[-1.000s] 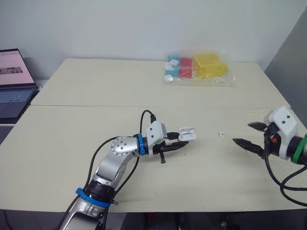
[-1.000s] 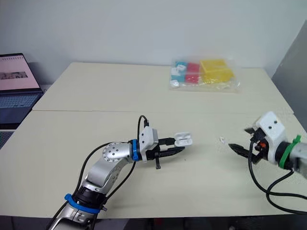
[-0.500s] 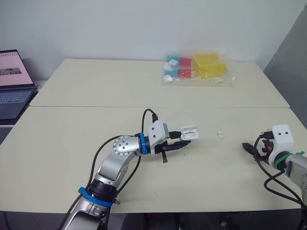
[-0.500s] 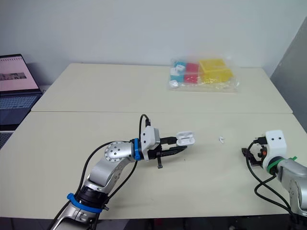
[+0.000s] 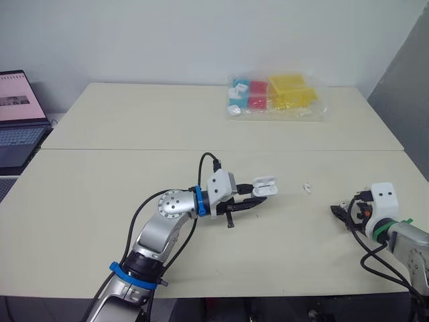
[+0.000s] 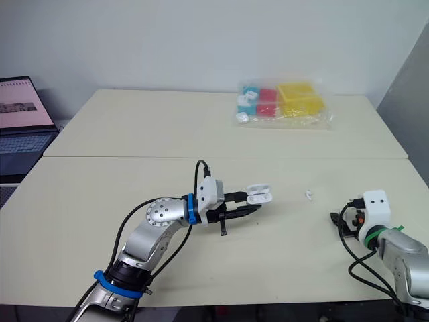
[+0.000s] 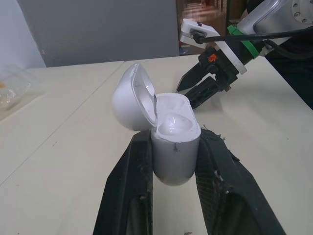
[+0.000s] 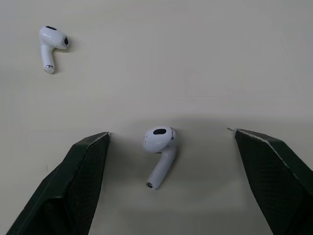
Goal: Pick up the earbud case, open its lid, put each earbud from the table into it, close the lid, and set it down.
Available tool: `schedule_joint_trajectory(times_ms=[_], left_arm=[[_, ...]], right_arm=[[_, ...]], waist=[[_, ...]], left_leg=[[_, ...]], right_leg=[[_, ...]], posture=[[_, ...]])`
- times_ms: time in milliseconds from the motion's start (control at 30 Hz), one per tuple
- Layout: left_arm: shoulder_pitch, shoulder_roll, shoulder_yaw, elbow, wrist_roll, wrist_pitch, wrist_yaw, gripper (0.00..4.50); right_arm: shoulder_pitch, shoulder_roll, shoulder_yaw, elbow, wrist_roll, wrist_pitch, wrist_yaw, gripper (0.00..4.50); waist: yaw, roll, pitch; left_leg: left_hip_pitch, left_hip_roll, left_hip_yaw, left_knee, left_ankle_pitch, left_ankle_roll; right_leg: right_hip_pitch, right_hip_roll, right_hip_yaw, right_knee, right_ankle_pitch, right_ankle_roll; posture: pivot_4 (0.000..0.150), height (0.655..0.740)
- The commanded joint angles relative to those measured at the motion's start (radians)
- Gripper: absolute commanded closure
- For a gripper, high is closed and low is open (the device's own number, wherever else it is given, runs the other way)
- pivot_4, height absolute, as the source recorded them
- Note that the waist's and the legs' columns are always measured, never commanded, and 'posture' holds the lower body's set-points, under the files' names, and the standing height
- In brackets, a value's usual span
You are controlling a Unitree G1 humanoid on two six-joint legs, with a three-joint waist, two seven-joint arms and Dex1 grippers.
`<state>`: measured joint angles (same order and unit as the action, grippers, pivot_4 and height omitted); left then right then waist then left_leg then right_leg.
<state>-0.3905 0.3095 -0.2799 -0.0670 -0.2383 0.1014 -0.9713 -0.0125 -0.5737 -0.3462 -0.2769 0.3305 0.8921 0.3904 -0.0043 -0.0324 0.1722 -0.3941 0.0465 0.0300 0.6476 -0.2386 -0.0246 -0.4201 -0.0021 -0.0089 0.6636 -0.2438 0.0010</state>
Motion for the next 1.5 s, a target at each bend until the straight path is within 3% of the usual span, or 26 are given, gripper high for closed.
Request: schedule_joint_trajectory(times_ms=[33, 100, 167, 467, 600, 733, 900, 1033, 1267, 1500], left_arm=[[-0.020, -0.008, -0.006, -0.015, 0.002, -0.011, 0.004, 3.71], [-0.019, -0.007, -0.006, -0.016, 0.003, -0.010, 0.004, 3.71], [-0.017, -0.004, -0.006, -0.017, 0.004, -0.010, 0.002, 3.71], [-0.006, 0.004, -0.005, -0.032, 0.004, -0.005, 0.003, 3.71], [-0.003, 0.013, 0.000, -0.033, 0.005, -0.001, 0.004, 3.71], [0.005, 0.030, 0.006, -0.042, 0.005, 0.006, 0.009, 3.71], [0.025, 0.055, 0.012, -0.069, -0.001, 0.012, 0.008, 3.71], [0.048, 0.067, 0.017, -0.100, -0.003, 0.034, 0.023, 3.71], [0.086, 0.085, 0.012, -0.155, -0.003, 0.058, 0.039, 3.71], [0.096, 0.096, 0.016, -0.178, -0.005, 0.073, 0.049, 3.71]], right_arm=[[0.001, 0.013, 0.023, 0.001, -0.015, -0.028, -0.015, 0.27], [0.003, 0.020, 0.027, -0.002, -0.013, -0.022, -0.021, 0.27], [0.012, 0.025, 0.034, -0.014, -0.008, -0.004, -0.022, 0.82], [0.032, 0.040, -0.010, -0.071, 0.034, 0.077, -0.035, 4.07], [0.040, -0.013, -0.022, -0.109, 0.061, 0.104, 0.014, 4.08], [0.050, -0.185, 0.061, -0.140, 0.069, 0.008, 0.209, 4.08], [0.047, -0.426, 0.207, -0.114, -0.007, -0.233, 0.482, 4.08], [0.014, -0.620, 0.387, 0.003, -0.159, -0.543, 0.737, 4.08], [-0.199, -0.658, 0.572, 0.261, -0.337, -0.794, 0.928, 4.08], [-0.266, -0.602, 0.596, 0.312, -0.356, -0.779, 0.972, 4.08]], waist=[[-0.001, 0.000, 0.000], [-0.001, 0.000, 0.000], [-0.001, 0.000, 0.000], [0.002, 0.000, 0.000], [0.003, 0.000, 0.000], [0.002, 0.000, 0.000], [-0.002, 0.000, 0.001], [-0.001, 0.000, 0.001], [-0.002, -0.001, 0.002], [0.003, -0.001, 0.002]], left_leg=[[0.000, 0.000, 0.000, 0.000, 0.000, 0.000], [0.000, 0.000, 0.000, 0.000, 0.000, 0.000], [0.000, 0.000, 0.000, 0.000, 0.000, 0.000], [0.000, 0.000, 0.000, 0.000, 0.000, 0.000], [-0.001, 0.000, -0.001, 0.000, 0.000, 0.000], [-0.001, 0.000, 0.000, 0.000, 0.000, 0.000], [0.000, 0.000, -0.001, -0.001, 0.000, 0.000], [0.000, 0.000, -0.001, -0.001, 0.000, 0.000], [0.001, 0.000, 0.001, -0.001, 0.000, 0.000], [0.001, 0.000, 0.001, 0.000, 0.000, 0.000]], right_leg=[[0.000, 0.000, 0.000, 0.000, 0.000, 0.000], [0.000, 0.000, 0.000, 0.000, 0.000, 0.000], [0.000, 0.000, 0.000, 0.000, 0.000, 0.000], [0.001, 0.000, 0.000, -0.001, 0.000, 0.000], [0.000, 0.000, -0.001, -0.001, 0.000, 0.000], [0.000, 0.000, 0.000, -0.001, 0.000, 0.000], [0.000, 0.000, -0.001, -0.001, 0.000, 0.000], [0.000, 0.001, -0.001, -0.002, -0.001, -0.001], [0.000, -0.001, -0.001, -0.003, 0.000, 0.000], [0.001, -0.001, -0.001, -0.002, 0.000, 0.000]], posture=[[0.150, 0.7400], [0.150, 0.7400], [0.150, 0.7400], [0.150, 0.7400], [0.150, 0.7400], [0.150, 0.7400], [0.150, 0.7400], [0.150, 0.7400], [0.150, 0.7400], [0.150, 0.7400]])
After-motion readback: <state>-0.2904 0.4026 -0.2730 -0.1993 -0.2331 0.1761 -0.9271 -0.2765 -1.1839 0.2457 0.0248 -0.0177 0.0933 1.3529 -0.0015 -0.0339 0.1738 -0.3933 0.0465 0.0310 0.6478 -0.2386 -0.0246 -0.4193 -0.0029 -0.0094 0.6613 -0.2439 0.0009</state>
